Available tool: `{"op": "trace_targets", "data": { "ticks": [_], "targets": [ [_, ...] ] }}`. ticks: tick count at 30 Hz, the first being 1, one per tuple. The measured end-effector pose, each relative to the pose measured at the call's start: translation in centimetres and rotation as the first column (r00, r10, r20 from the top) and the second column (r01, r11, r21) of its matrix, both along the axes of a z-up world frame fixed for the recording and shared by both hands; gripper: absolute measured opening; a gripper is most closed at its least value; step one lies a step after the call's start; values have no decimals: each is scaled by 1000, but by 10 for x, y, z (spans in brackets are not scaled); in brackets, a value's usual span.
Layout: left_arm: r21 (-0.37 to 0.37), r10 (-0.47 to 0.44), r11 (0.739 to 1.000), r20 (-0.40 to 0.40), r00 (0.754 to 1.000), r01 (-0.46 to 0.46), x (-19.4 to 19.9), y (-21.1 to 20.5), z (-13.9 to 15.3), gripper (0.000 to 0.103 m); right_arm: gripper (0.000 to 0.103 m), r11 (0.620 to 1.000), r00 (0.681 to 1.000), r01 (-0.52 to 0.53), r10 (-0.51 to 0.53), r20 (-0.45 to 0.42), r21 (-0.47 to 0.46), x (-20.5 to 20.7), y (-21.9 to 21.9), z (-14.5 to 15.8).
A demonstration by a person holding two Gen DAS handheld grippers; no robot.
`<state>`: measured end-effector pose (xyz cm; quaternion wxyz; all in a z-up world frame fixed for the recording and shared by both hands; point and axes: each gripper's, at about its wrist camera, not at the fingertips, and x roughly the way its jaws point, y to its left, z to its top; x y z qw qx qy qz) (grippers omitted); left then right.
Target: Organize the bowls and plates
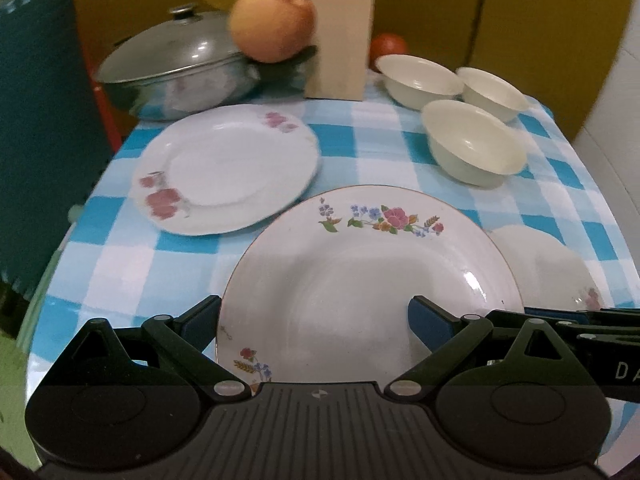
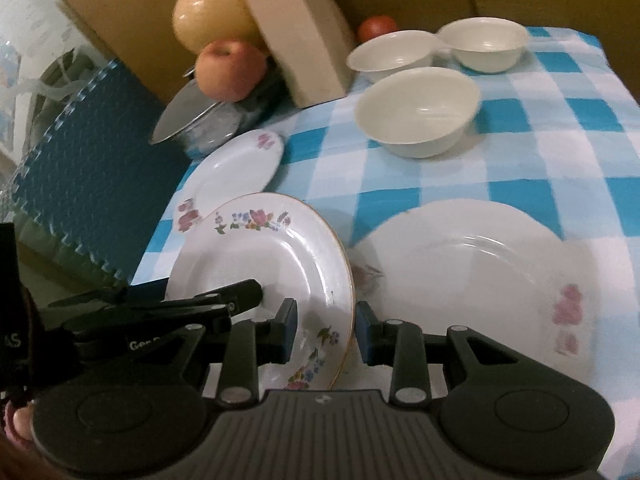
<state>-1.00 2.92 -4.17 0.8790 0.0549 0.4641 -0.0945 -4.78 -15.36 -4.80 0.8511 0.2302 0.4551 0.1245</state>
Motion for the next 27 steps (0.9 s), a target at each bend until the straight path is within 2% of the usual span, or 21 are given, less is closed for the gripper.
{"op": "trace_targets", "data": {
  "ticks": [12,27],
  "targets": [
    [6,-91,996,-39,995,91,1,-48,-14,100,30,994,993,112,-112,-40,-4,-14,-44,-8],
    [48,-155,987,-8,988,155,-3,-81,-17,99,31,984,984,172,-174,-46,-49,-19,-64,-14]
  ]
}}
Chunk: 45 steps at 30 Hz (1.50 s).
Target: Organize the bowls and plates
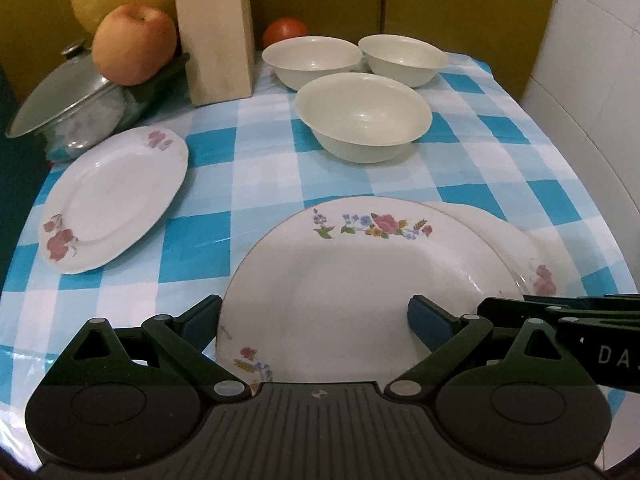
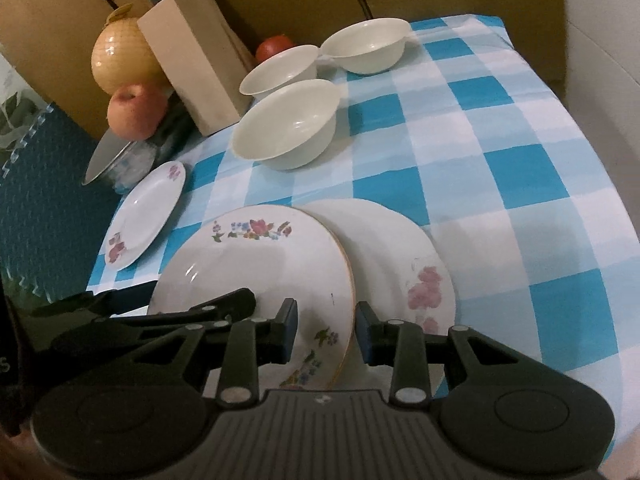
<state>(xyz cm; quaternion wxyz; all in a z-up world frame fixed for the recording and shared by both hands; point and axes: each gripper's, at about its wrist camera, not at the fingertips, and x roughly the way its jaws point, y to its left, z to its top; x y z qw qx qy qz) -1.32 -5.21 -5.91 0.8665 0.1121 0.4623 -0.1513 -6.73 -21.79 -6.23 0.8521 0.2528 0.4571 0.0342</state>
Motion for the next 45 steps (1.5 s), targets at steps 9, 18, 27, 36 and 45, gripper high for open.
{"op": "trace_targets", "data": {
  "ticks": [9,18,27,36,45],
  "targets": [
    [21,-17,1000,20,1000,17,-2,-13,-2,96,31,999,999,32,-32,-14,-10,-1,-9,-4],
    [17,-20,1000,16,1000,20,-2,-18,-3,97,31,999,999,43,-43,1,-30,-4,-12,-1],
    [39,-41,998,28,999,40,-4,-23,-3,97,31,994,997,63,-60,37,-90,-7,-12,6],
    [48,-85,995,29,996,84,-9,-32,-4,98,32,987,996,68,-59,65,-147,-7,-11,10],
    [17,-43,999,47,998,42,-6,-19,6,99,36,963,993,80,-56,100,-257,2,-2,20]
  ]
}}
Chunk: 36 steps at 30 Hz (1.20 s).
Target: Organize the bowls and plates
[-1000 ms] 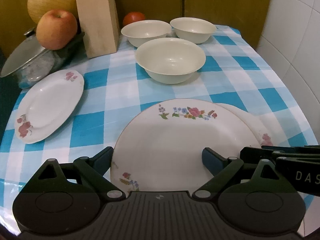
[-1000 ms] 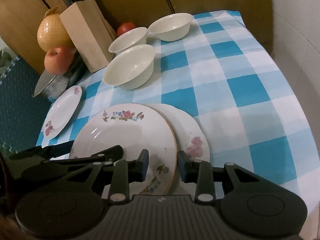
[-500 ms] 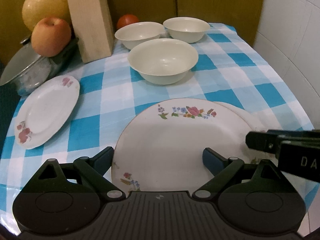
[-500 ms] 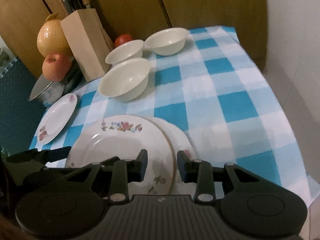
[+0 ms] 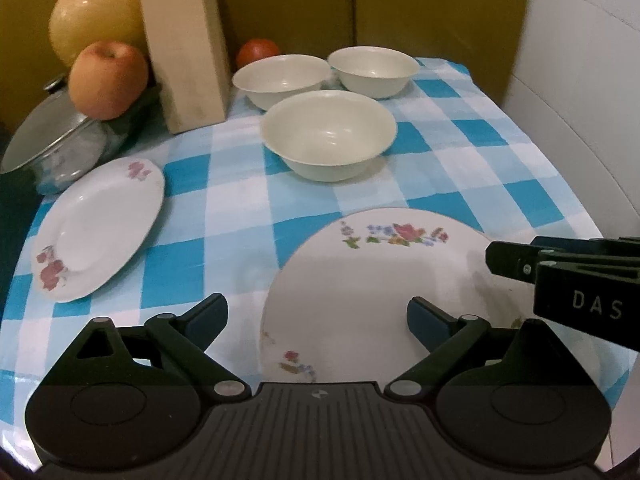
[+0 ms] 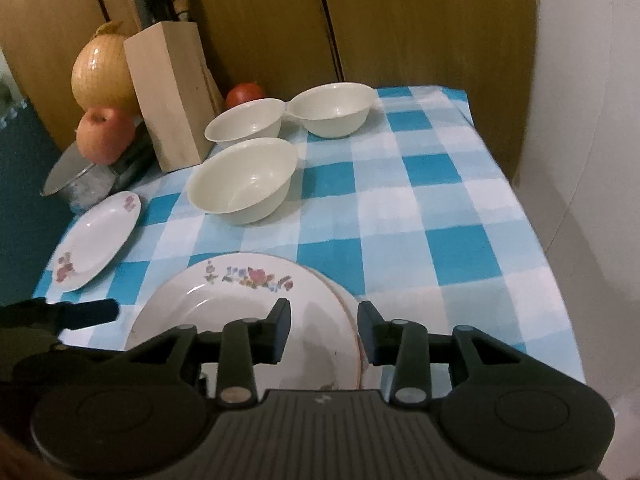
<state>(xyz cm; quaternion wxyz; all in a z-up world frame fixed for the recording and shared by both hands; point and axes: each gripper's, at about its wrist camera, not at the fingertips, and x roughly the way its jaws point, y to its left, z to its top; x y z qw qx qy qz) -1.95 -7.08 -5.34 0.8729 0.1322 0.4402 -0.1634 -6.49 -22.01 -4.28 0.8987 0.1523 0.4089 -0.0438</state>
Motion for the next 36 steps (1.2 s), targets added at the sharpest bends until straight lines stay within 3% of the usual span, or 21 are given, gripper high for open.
{"op": "trace_targets", "data": {
  "ticks": [13,36],
  "targets": [
    [-8,55,998,28,998,-55,6,18,10,100,38,994,999,-23,28,40,-108,10,23,10],
    [-3,102,995,44,994,-102,11,36,14,100,41,988,996,-55,63,56,-141,20,41,12]
  ]
}}
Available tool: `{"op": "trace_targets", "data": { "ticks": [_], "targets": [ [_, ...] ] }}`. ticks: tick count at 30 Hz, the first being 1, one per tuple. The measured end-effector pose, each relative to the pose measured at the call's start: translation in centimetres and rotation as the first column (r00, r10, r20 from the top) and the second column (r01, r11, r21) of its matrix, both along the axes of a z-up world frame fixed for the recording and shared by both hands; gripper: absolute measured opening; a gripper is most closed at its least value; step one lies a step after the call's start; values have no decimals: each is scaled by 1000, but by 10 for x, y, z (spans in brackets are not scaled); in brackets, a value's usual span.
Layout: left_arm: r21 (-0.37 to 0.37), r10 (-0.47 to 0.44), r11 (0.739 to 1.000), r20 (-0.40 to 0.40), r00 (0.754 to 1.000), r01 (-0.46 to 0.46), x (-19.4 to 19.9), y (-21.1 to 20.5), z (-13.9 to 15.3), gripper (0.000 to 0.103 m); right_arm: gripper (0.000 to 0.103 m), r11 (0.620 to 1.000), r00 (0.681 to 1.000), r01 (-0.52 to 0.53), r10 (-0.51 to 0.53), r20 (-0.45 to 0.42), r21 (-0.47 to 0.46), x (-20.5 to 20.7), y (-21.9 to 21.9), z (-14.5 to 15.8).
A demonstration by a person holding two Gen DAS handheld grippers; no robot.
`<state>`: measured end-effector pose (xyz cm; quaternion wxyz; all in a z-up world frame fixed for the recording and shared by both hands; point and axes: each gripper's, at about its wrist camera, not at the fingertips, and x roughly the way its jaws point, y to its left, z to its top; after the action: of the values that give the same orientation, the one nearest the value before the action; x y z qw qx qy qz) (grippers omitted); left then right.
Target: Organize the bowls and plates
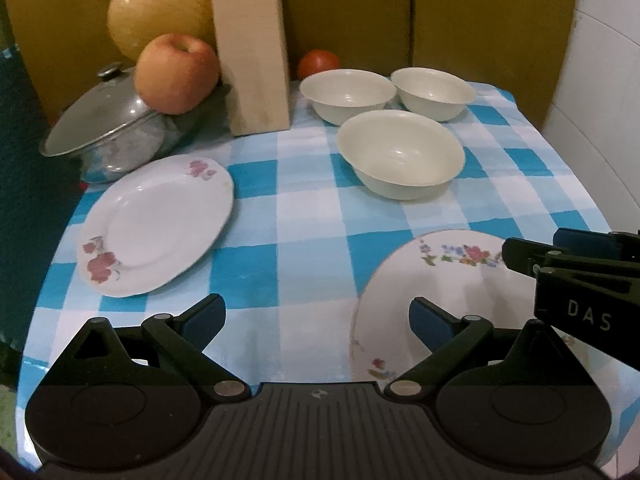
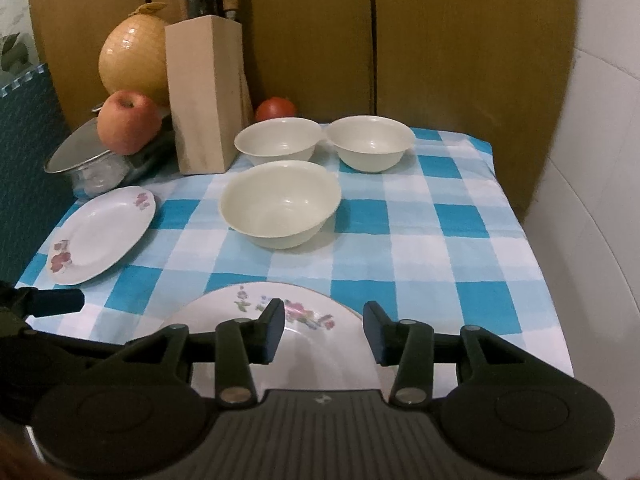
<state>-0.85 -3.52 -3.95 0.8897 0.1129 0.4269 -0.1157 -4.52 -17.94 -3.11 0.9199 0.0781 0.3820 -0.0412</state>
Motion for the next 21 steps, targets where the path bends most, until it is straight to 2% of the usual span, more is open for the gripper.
{"op": "trace_targets", "data": {
  "ticks": [8,11,15,21],
  "targets": [
    [1,58,998,27,998,-58,8,24,9,100,42,997,998,-57,59,37,-44,15,23,8],
    [-4,104,995,50,993,-104,16,42,17,100,42,994,994,-101,103,41,-31,25,37,10],
    [-17,202,979,57,978,-201,34,78,27,101,43,985,983,-173,174,60,-20,40,60,13],
    [-12,293,956,27,956,-292,59,117,27,101,47,970,968,-242,240,77,20,72,88,15]
  ]
}}
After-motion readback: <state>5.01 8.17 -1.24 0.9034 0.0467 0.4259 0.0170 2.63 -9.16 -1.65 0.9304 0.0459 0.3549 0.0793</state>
